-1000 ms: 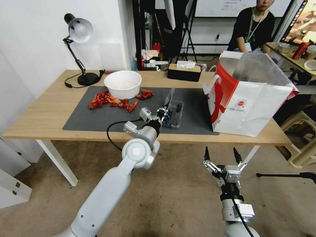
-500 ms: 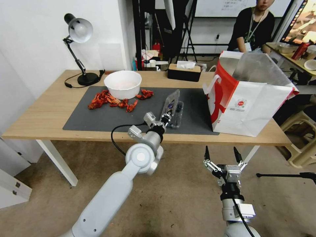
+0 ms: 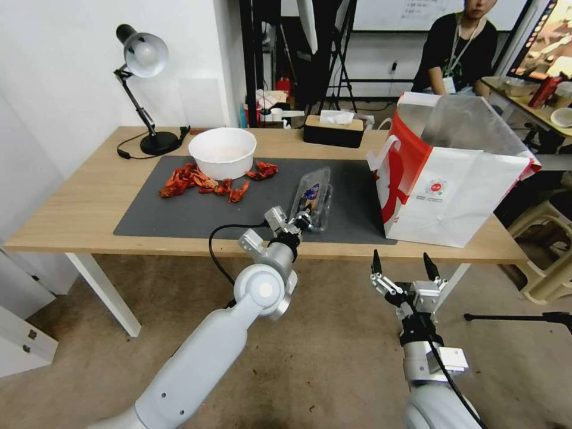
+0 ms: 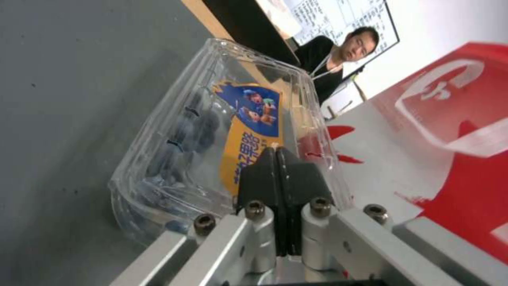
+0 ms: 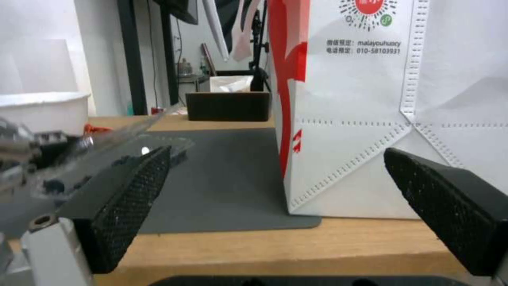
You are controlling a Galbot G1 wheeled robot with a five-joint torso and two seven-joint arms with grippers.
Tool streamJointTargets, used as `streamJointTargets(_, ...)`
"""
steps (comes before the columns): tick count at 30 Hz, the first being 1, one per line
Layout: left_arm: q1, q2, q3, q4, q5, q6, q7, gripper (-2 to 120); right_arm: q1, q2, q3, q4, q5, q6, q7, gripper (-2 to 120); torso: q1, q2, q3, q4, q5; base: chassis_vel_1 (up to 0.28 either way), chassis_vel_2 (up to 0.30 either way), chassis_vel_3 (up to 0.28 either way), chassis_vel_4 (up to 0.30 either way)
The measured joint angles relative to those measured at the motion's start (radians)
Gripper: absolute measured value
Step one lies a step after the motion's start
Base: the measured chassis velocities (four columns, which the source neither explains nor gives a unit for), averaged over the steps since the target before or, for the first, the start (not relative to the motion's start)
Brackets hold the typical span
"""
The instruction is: Close the takeout container lid, then place the container into the takeout bag.
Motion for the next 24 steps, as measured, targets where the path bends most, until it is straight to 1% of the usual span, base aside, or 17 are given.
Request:
streamJointTargets(3,-0.012,0.005,0.015,0.016,0.036,0.006,0.0,0,0.04,-0.02,-0.006,0.016,0.072,-0.047,0.009,100,0.0,0.0,0.0,0.0001,0.0,0.0,0.0,0.0,0.0)
streamJointTargets(4,-0.012,0.005,0.015,0.016,0.036,0.006,0.0,0,0.04,-0.02,-0.006,0.016,0.072,-0.047,0.009,100,0.0,0.0,0.0,0.0001,0.0,0.0,0.0,0.0,0.0)
streamJointTargets(7,-0.031,0.006,0.036,0.038,0.058,0.009,-0.001,0,0.076,-0.046,-0.01,0.045,0.19,-0.114,0.027,100,0.0,0.0,0.0,0.0,-0.0002,0.0,0.0,0.0,0.0)
streamJointTargets(8,-0.031,0.006,0.036,0.038,0.058,0.009,-0.001,0,0.076,-0.046,-0.01,0.045,0.19,-0.114,0.027,100,0.0,0.0,0.0,0.0,-0.0002,0.0,0.0,0.0,0.0)
streamJointTargets(9,-0.035,0.006,0.041,0.041,0.061,0.009,-0.001,0,0.087,-0.054,-0.01,0.048,0.224,-0.133,0.032,100,0.0,0.0,0.0,-0.0003,-0.0001,0.0,0.0,0.0,0.0)
streamJointTargets(10,-0.039,0.007,0.047,0.044,0.067,0.01,-0.001,0,0.11,-0.067,-0.01,0.055,0.286,-0.167,0.041,100,0.0,0.0,0.0,-0.0002,-0.0001,0.0,0.0,0.0,0.0)
streamJointTargets(11,-0.039,0.007,0.047,0.044,0.067,0.01,-0.001,0,0.11,-0.067,-0.01,0.055,0.286,-0.167,0.041,100,0.0,0.0,0.0,-0.0002,-0.0001,0.0,0.0,0.0,0.0)
streamJointTargets(14,-0.042,0.011,0.053,0.049,0.074,0.01,-0.003,0,0.164,-0.099,-0.015,0.067,0.432,-0.249,0.066,100,0.0,0.0,0.0,0.0001,-0.0001,0.0,0.0,0.0,0.0)
streamJointTargets(15,-0.042,0.011,0.053,0.049,0.074,0.01,-0.003,0,0.164,-0.099,-0.015,0.067,0.432,-0.249,0.066,100,0.0,0.0,0.0,0.0001,-0.0001,0.0,0.0,0.0,0.0)
streamJointTargets(17,-0.043,0.011,0.054,0.05,0.075,0.01,-0.003,0,0.194,-0.115,-0.021,0.068,0.495,-0.283,0.078,100,0.0,0.0,0.0,0.0001,0.0,0.0,0.0,0.0,0.0)
streamJointTargets(18,-0.044,0.012,0.054,0.051,0.078,0.01,-0.004,0,0.23,-0.133,-0.029,0.064,0.565,-0.313,0.093,100,0.0,0.0,0.0,0.0,0.0,0.0,0.0,0.0,0.0)
streamJointTargets(19,-0.044,0.012,0.054,0.051,0.078,0.01,-0.004,0,0.23,-0.133,-0.029,0.064,0.565,-0.313,0.093,100,0.0,0.0,0.0,0.0,0.0,0.0,0.0,0.0,0.0)
streamJointTargets(20,-0.045,0.012,0.055,0.051,0.079,0.011,-0.004,0,0.247,-0.139,-0.032,0.061,0.591,-0.324,0.099,100,0.0,0.0,0.0,0.0,0.0,0.0,0.0,0.0,0.0)
streamJointTargets(21,-0.045,0.013,0.056,0.051,0.08,0.011,-0.005,0,0.284,-0.152,-0.04,0.054,0.653,-0.346,0.11,100,0.0,0.0,0.0,0.0002,-0.0001,0.0,0.0,0.0,0.0)
streamJointTargets(22,-0.045,0.013,0.056,0.051,0.08,0.011,-0.005,0,0.284,-0.152,-0.04,0.054,0.653,-0.346,0.11,100,0.0,0.0,0.0,0.0002,-0.0001,0.0,0.0,0.0,0.0)
streamJointTargets(24,-0.046,0.014,0.058,0.052,0.082,0.012,-0.007,0,0.358,-0.17,-0.061,0.032,0.754,-0.378,0.13,100,0.0,0.0,0.0,0.0,0.0,0.0,0.0,0.0,0.0)
